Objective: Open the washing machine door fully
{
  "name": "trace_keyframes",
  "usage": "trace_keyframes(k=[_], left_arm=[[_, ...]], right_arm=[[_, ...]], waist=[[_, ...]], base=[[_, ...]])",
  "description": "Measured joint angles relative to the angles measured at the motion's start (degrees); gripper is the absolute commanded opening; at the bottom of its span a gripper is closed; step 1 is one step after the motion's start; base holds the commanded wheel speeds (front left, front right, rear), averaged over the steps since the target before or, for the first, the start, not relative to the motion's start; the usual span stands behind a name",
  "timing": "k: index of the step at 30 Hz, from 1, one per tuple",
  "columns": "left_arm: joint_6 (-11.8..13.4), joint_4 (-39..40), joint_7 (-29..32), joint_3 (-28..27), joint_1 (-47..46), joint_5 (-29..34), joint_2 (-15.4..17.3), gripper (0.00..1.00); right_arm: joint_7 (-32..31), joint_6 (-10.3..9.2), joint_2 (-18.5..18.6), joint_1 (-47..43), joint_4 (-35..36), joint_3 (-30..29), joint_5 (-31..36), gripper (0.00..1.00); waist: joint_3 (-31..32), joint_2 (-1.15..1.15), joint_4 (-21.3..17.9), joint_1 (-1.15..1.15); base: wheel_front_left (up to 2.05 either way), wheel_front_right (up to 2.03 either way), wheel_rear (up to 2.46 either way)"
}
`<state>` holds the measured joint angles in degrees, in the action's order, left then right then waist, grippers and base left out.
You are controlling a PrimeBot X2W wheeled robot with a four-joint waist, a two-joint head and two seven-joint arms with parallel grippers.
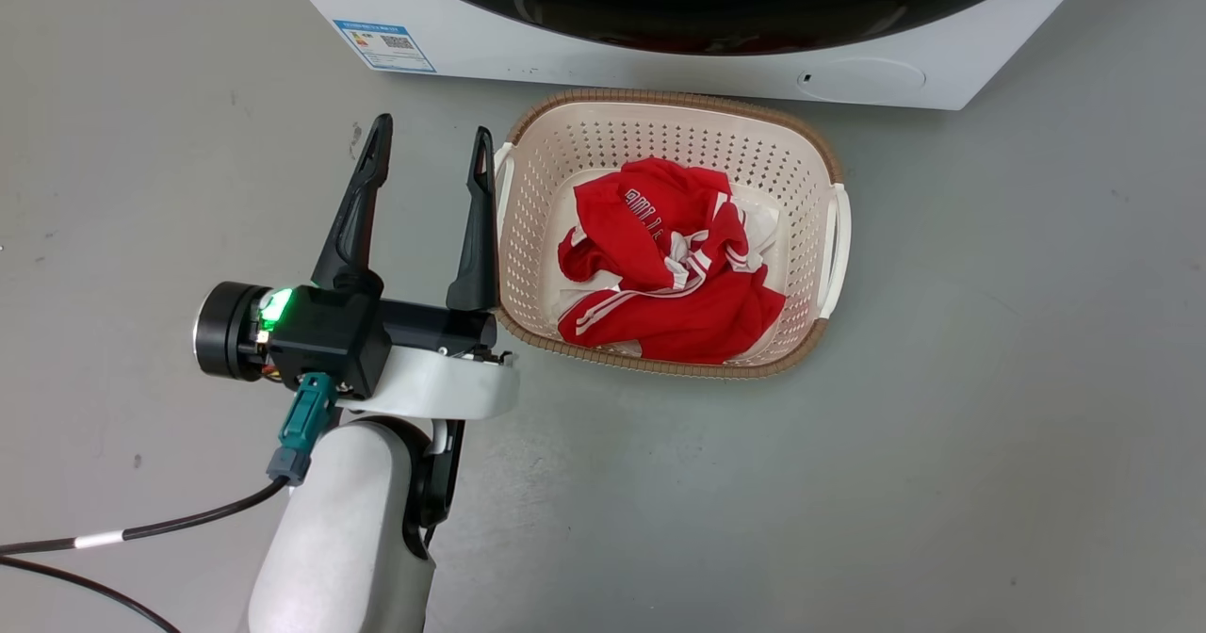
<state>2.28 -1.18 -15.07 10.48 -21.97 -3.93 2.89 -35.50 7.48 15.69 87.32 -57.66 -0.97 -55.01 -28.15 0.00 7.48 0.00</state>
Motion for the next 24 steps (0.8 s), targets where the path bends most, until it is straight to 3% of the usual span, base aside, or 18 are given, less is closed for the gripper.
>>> trace_keyframes(k=[13, 24], left_arm=[[0.8, -0.25, 0.0, 0.01, -0.52, -0.37, 0.01, 1.0], [0.21, -2.05, 0.0, -1.09, 0.34, -0.29, 0.0, 1.0]], right_arm=[[-11.44, 0.01, -1.07, -1.2, 3.03, -3.52, -3.04, 0.0], [-21.69, 0.01, -3.27, -12.45, 12.25, -4.54, -6.46, 0.0]], waist=[[0.19, 0.0, -0.7, 0.0], [4.56, 0.0, -2.13, 0.0]], base=[[0.0, 0.0, 0.0], [0.0, 0.0, 0.0]])
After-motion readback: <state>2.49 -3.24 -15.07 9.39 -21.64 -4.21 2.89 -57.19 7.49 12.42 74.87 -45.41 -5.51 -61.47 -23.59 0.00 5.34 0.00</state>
